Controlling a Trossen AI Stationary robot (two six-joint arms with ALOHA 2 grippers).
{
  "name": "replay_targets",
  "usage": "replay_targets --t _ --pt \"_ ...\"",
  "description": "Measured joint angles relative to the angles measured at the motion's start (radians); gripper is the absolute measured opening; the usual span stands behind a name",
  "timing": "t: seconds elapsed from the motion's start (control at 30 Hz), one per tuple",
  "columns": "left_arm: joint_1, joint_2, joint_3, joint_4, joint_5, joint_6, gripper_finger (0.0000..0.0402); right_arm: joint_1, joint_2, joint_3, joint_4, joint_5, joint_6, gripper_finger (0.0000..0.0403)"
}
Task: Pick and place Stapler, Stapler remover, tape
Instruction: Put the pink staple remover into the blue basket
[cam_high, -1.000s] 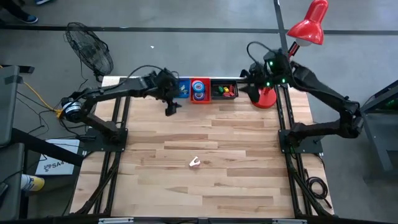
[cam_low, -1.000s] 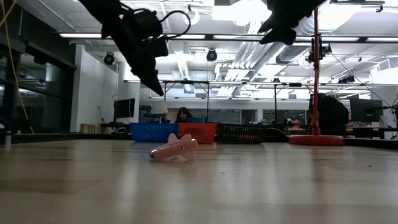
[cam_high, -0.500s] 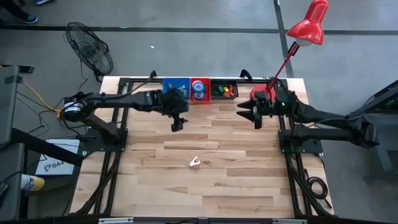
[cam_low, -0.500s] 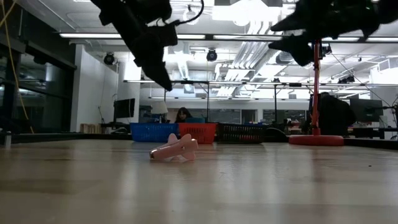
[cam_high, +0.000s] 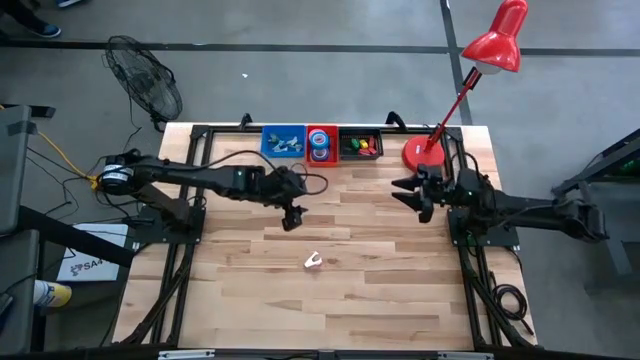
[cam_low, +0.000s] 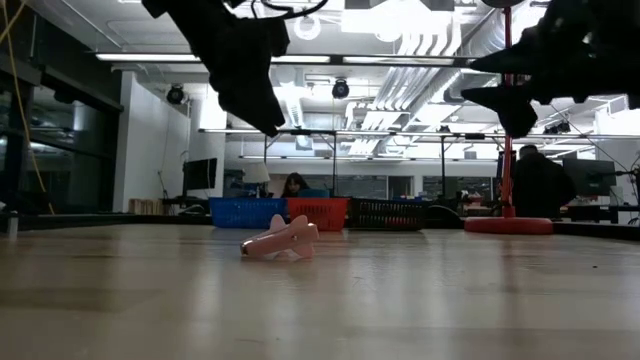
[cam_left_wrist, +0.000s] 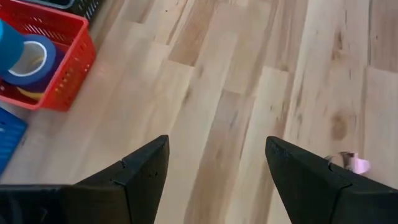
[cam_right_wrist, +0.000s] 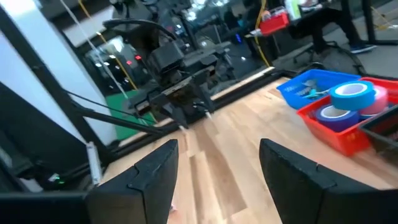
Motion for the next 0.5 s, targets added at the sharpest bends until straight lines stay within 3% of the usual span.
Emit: replay_targets --t 0.27,0.5 --pt "-0.060 0.049 0.001 0.018 -0.014 -0.127 0.0263 0.009 -0.197 -0.098 0.003 -0.021 0.023 0.0216" --pt "-0.094 0.141 0.000 0.066 0.106 -0.250 0.0263 0.006 -0.332 -0.102 -0.184 0.006 0.018 0.0216"
